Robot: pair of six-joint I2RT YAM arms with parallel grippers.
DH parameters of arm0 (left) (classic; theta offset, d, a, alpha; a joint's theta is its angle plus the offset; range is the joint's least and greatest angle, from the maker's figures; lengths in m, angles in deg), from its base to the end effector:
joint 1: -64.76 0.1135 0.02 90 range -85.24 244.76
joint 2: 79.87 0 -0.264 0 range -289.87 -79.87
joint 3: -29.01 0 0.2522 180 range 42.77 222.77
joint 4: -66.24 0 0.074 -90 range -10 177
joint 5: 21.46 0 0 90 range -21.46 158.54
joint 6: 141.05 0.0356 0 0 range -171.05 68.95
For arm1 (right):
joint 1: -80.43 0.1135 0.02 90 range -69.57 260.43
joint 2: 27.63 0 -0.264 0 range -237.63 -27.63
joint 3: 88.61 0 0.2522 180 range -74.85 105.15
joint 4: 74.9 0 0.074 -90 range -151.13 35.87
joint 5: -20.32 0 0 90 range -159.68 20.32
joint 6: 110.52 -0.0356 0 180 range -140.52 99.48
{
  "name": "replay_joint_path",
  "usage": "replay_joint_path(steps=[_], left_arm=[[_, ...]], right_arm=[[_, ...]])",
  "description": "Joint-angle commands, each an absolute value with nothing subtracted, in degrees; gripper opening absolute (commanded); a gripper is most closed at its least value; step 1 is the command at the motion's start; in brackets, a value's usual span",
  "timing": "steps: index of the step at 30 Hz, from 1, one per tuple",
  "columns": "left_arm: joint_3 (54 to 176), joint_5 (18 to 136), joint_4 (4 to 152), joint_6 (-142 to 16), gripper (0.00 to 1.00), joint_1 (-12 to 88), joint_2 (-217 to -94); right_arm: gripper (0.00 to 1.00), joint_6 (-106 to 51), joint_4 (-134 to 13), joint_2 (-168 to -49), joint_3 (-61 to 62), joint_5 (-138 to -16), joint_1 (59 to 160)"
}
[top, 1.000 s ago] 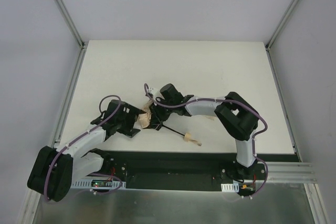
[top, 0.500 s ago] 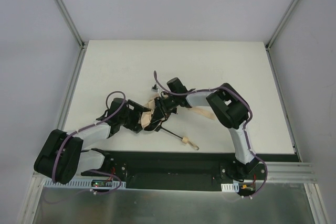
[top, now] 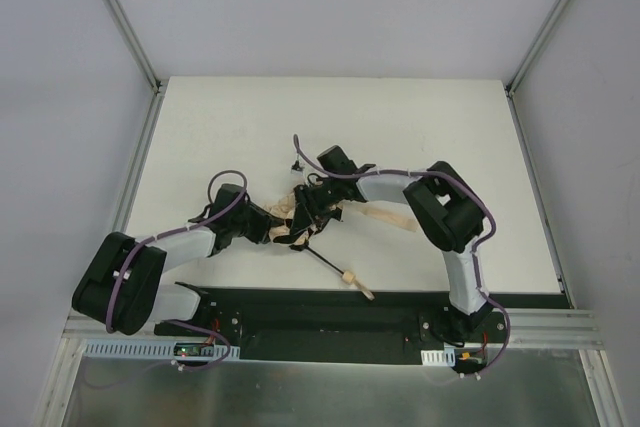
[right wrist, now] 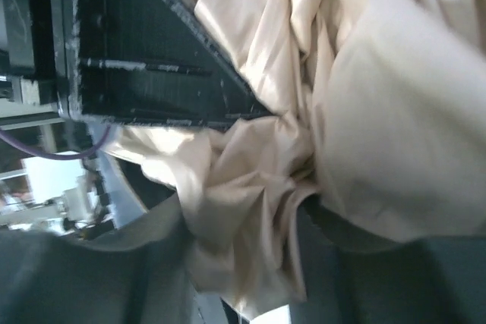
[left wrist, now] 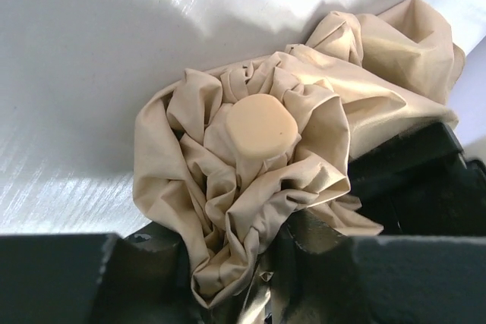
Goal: Put away the umbrella
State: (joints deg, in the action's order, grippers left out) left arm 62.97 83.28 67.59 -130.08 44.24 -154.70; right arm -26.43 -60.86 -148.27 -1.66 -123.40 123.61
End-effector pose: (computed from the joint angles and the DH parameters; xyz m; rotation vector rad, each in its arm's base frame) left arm 0.2047 -0.0863 0.1304 -1.1304 2.3201 -1.0866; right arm 0.2927 0.3140 0.1304 -1.2298 2.1550 1.5128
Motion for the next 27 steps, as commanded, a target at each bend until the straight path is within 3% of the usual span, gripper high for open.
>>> replay_joint_path(steps=[1, 5, 6, 7, 8, 18, 22, 25, 27], left_arm=[[64.7, 77.5, 81.9, -129.4, 0.00, 44.7, -154.4], [67.5, 78.0, 86.7, -132.5, 0.00, 44.1, -154.0], [68.3, 78.0, 88.1, -133.0, 0.00, 44.1, -154.1], [69.3, 77.9, 89.3, -133.2, 0.00, 44.0, -154.0], [70.1, 78.0, 90.7, -133.5, 0.00, 44.0, -154.2], [74.4, 82.8, 96.8, -138.1, 0.00, 43.8, -156.9], [73.9, 83.4, 97.7, -139.2, 0.00, 43.8, -156.2], [72.9, 83.6, 97.9, -140.6, 0.00, 43.8, -154.8], [72.7, 83.1, 97.7, -140.1, 0.00, 44.4, -153.8]], right_arm=[[0.50, -21.5, -52.9, -139.4, -3.2, -113.3, 126.0], [0.60, -15.1, -51.2, -135.1, -2.9, -104.2, 130.3], [0.65, -13.2, -50.1, -134.4, -2.7, -99.9, 132.2], [0.79, -11.0, -49.6, -134.2, -2.3, -95.4, 133.9], [0.80, -9.0, -49.4, -134.2, -2.1, -92.0, 136.0], [0.76, -2.5, -52.9, -144.0, 0.7, -55.8, 146.6], [0.60, -3.9, -54.5, -147.1, 0.4, -51.7, 146.6], [0.25, -5.8, -55.1, -148.1, -2.3, -53.0, 145.8], [0.10, -6.5, -55.5, -148.4, -4.4, -55.9, 145.3]])
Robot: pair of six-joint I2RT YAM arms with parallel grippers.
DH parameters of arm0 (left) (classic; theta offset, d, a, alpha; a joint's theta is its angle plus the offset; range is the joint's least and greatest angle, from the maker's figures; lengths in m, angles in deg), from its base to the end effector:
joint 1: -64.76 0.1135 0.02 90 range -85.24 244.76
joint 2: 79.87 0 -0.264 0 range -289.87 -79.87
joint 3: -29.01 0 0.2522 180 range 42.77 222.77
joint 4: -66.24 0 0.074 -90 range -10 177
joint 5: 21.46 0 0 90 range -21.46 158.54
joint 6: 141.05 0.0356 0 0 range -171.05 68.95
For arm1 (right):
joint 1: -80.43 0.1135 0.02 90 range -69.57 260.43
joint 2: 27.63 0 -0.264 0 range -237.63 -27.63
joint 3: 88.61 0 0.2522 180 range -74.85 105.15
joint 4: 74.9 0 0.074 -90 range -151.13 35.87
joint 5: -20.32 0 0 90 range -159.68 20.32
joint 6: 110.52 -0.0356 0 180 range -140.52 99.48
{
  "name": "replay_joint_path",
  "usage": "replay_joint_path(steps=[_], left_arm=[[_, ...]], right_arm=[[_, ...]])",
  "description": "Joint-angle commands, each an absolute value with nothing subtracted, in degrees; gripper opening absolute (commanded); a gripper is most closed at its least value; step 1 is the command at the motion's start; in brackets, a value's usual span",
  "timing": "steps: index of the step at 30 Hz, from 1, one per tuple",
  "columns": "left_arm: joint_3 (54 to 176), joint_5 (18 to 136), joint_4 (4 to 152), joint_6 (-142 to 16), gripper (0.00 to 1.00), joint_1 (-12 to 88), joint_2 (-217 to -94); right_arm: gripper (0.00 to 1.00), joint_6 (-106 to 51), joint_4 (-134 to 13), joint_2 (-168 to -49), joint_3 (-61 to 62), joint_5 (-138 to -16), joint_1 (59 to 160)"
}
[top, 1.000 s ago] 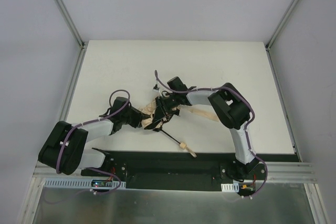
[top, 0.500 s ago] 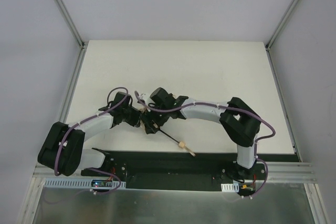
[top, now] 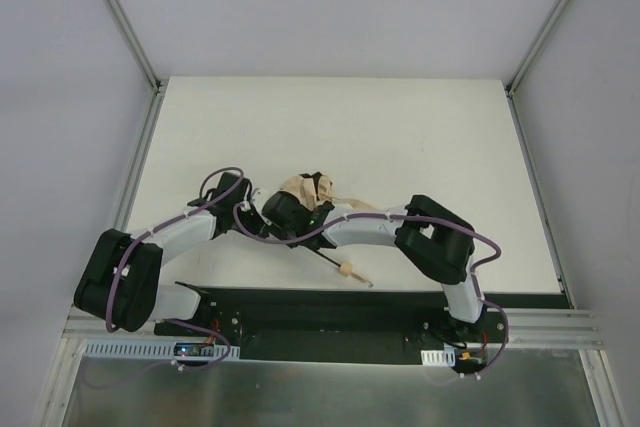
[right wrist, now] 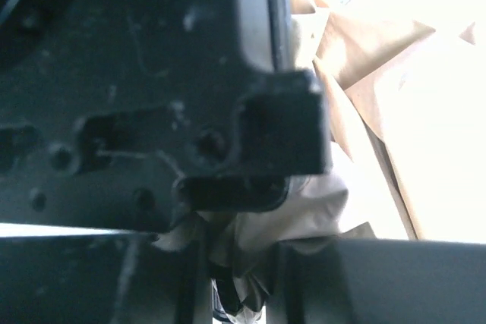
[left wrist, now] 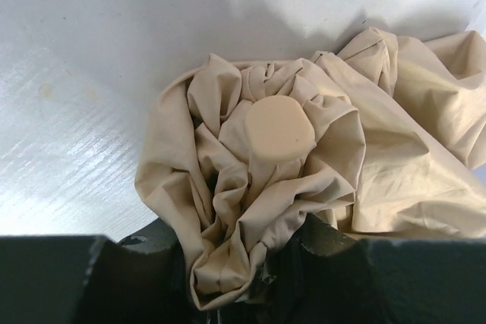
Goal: Put away the umbrella
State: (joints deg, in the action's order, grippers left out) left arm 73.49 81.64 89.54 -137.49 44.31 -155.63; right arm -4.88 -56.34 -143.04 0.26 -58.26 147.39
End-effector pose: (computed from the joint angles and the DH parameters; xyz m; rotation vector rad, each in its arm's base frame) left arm 0.2160 -0.0892 0.1499 -1.4436 2.4125 -0.9128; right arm 0.1770 0.3983 0.1621 -1.4754 1.8262 0.2083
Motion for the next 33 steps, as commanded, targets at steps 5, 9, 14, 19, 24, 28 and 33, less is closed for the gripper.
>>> replay_joint_path(steps=[5, 9, 14, 19, 24, 28, 33], left_arm=[[74.8, 82.2, 94.6, -129.2, 0.56, 47.3, -151.7], [72.7, 81.7, 91.9, -126.2, 0.87, 50.3, -147.6], [65.7, 86.1, 78.5, -126.8, 0.99, 52.8, -144.0], [64.0, 96.5, 69.6, -127.7, 0.99, 52.6, -151.0], [61.6, 93.4, 67.1, -127.5, 0.99, 52.2, -153.6], [62.8, 91.8, 67.0, -123.4, 0.88, 52.1, -157.4], [64.2, 90.6, 66.9, -120.8, 0.64, 52.2, -162.1]], right_arm=[[0.00, -8.9, -57.6, -147.6, -10.5, -67.5, 142.4], [0.00, -12.2, -60.9, -146.1, -14.7, -80.7, 139.2], [0.00, -18.7, -65.6, -147.2, -15.7, -98.7, 134.6], [0.00, -28.8, -71.1, -150.1, -15.1, -114.6, 130.2], [0.00, -36.3, -74.9, -153.7, -12.5, -125.9, 127.1], [0.00, -40.5, -76.8, -157.4, -10.2, -133.4, 124.6], [0.00, -42.9, -76.7, -160.3, -7.5, -138.1, 122.6]])
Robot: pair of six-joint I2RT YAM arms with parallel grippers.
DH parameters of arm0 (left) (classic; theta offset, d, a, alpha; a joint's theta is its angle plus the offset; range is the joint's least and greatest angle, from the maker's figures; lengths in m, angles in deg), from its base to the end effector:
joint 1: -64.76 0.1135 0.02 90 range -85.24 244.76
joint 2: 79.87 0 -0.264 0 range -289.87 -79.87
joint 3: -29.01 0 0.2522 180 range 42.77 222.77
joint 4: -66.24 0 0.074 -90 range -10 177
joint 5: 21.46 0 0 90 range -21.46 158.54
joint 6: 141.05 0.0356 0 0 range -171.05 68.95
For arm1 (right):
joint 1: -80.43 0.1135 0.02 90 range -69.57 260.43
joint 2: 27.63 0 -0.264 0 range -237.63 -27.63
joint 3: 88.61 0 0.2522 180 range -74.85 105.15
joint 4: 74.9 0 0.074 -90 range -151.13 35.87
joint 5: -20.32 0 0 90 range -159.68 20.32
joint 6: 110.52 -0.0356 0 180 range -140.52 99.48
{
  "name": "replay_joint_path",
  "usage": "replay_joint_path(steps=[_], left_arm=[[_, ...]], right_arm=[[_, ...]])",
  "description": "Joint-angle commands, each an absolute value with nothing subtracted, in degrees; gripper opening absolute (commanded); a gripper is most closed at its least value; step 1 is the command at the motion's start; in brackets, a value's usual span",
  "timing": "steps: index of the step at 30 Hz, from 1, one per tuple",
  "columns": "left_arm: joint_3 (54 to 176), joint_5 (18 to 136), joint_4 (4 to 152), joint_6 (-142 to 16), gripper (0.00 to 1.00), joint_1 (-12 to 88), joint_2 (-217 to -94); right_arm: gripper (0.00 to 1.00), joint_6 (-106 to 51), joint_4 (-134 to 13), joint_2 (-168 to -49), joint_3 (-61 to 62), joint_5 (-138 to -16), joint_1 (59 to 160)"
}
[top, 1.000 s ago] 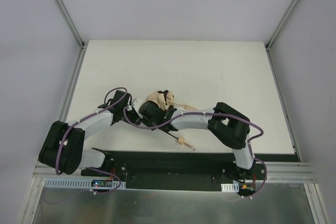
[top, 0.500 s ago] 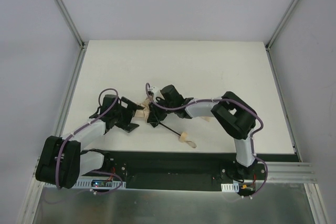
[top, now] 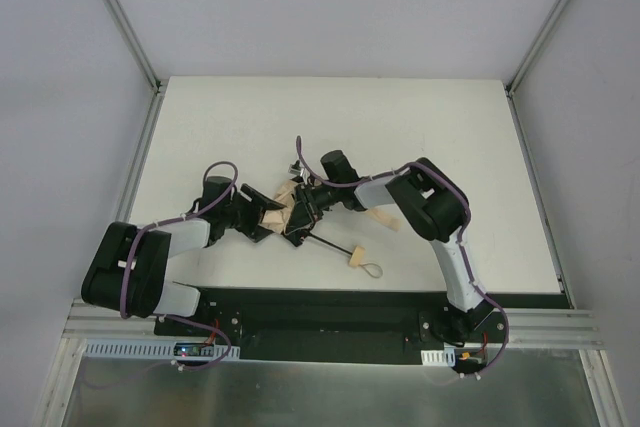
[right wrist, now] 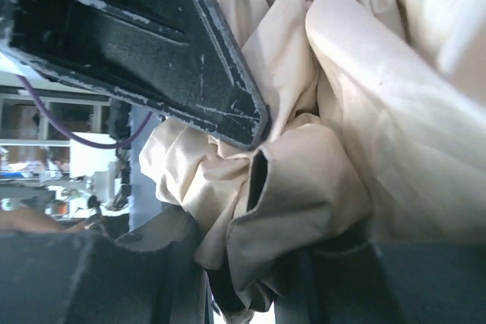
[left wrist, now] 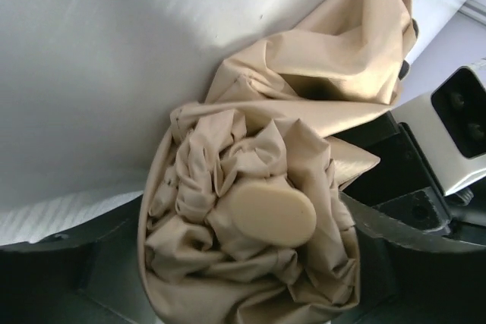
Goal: Put away the umbrella
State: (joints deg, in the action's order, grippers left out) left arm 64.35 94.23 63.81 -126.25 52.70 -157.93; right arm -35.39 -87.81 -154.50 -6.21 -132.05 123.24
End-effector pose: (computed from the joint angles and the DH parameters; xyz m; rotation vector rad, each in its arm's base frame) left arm 0.2232 -0.0635 0.1321 -1.0974 2.2965 -1.2268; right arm 0.2981 0.3191 0.1007 -1.2241 1.9086 1.7181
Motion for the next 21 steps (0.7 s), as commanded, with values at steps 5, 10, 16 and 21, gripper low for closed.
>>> replay_joint_path(steps=[5, 10, 16, 21], left_arm=[[63.9, 90.1, 65.9, -123.0, 0.16, 51.8, -163.8], [64.8, 87.7, 71.7, -124.6, 0.00, 50.9, -161.1], [67.7, 87.2, 82.4, -128.6, 0.00, 50.3, -159.1], [70.2, 87.2, 88.7, -130.0, 0.00, 50.3, -159.4]], right_arm=[[0.00, -40.4, -71.6, -159.1, -5.4, -134.2, 122.1], [0.33, -29.5, -55.3, -150.5, -2.5, -118.2, 123.1], [0.72, -17.4, -49.8, -135.3, -2.8, -97.4, 129.0], [0.76, -6.3, -45.9, -134.7, 1.2, -84.4, 136.8]])
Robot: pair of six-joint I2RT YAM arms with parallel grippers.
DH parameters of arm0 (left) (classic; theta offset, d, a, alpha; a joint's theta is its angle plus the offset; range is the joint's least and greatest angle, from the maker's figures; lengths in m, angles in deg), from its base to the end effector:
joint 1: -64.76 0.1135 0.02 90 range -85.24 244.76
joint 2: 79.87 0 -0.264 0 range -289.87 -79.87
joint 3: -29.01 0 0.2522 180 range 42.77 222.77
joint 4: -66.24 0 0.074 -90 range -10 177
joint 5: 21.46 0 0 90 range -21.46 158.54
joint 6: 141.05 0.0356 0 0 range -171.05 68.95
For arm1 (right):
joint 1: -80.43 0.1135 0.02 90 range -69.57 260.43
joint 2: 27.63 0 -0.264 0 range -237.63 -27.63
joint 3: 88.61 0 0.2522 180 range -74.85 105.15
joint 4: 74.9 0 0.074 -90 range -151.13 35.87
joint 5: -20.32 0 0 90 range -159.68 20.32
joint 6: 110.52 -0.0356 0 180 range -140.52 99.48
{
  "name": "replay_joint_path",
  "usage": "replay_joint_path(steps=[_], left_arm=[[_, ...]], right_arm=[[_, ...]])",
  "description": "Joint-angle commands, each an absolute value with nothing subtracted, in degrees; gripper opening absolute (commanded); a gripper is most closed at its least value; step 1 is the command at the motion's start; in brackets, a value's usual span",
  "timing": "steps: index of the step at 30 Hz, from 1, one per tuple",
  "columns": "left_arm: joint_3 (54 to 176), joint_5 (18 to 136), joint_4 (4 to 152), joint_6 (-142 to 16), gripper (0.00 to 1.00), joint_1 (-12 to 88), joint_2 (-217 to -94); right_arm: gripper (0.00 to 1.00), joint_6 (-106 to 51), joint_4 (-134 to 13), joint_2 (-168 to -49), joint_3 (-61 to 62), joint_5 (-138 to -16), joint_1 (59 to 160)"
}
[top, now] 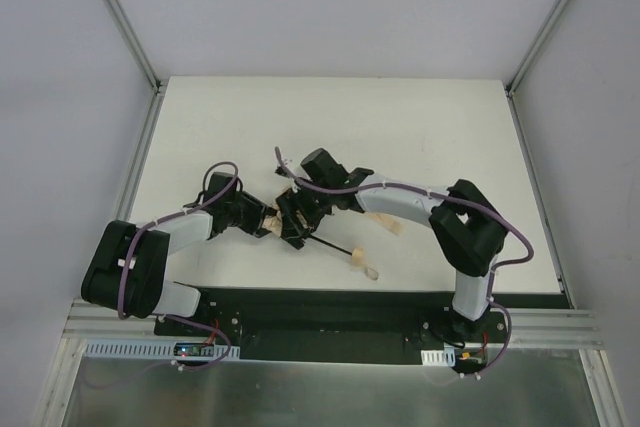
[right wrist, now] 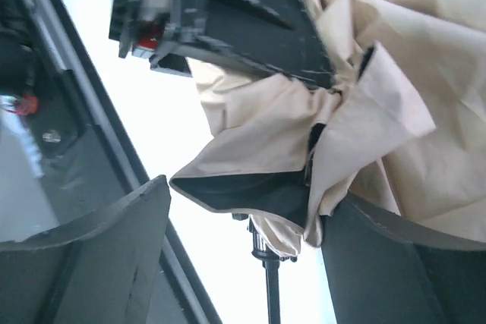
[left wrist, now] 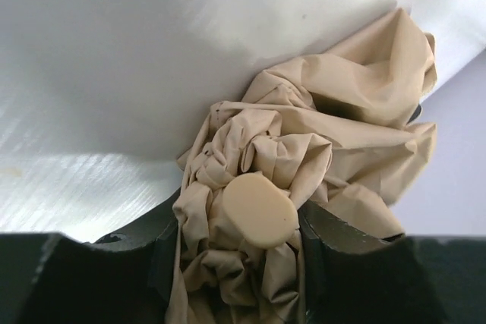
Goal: Put away the umbrella
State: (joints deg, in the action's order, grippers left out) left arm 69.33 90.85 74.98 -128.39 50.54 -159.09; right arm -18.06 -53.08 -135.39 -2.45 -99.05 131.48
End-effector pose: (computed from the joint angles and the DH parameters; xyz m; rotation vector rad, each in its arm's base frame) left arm 0.2283 -0.0718 0.1355 -1.2266 2.3876 -1.1113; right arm 0.2450 0.3308 0.1999 -1.3308 2.0344 1.0048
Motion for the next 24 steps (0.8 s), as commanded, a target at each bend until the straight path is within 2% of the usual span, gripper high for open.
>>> replay_joint_path(steps=[1, 8, 12, 14, 15, 16, 19, 21, 22, 23, 24], left_arm=[[70.8, 87.3, 89.4, -129.9, 0.00, 50.3, -159.5], [75.0, 88.2, 95.7, -129.7, 0.00, 50.2, -161.8], [75.8, 88.8, 97.1, -130.5, 0.00, 49.6, -162.4], [75.9, 88.8, 97.8, -130.7, 0.00, 49.2, -162.3], [76.0, 88.8, 97.8, -130.7, 0.00, 49.1, -162.4], [75.9, 88.8, 98.0, -130.9, 0.00, 49.1, -162.3], [76.3, 88.2, 98.0, -130.2, 0.00, 49.1, -161.8], [77.3, 87.4, 97.8, -128.1, 0.00, 49.3, -161.6], [77.9, 87.2, 97.6, -126.3, 0.01, 49.5, -161.6], [78.4, 87.0, 97.3, -124.5, 0.16, 49.8, -161.3], [79.1, 86.7, 97.1, -122.9, 0.40, 50.3, -161.1]], right_arm=[[0.76, -4.5, -45.2, -135.7, 2.1, -82.3, 138.2], [0.76, 1.1, -44.4, -143.6, 8.6, -70.1, 144.8], [0.77, 1.5, -46.3, -148.2, 10.6, -56.2, 147.1], [0.73, 0.1, -46.7, -150.2, 10.8, -51.5, 147.3], [0.68, -0.9, -46.8, -150.9, 10.6, -49.9, 147.2], [0.58, -1.6, -47.1, -151.5, 10.0, -49.3, 147.1], [0.16, -3.2, -51.7, -148.4, 0.7, -54.9, 146.0], [0.01, -3.9, -53.3, -147.0, -2.7, -60.2, 144.8], [0.00, -4.5, -53.4, -146.8, -3.6, -63.3, 143.7], [0.00, -5.4, -53.4, -146.5, -4.4, -68.0, 142.4], [0.00, -6.1, -53.4, -146.4, -5.3, -73.5, 141.0]])
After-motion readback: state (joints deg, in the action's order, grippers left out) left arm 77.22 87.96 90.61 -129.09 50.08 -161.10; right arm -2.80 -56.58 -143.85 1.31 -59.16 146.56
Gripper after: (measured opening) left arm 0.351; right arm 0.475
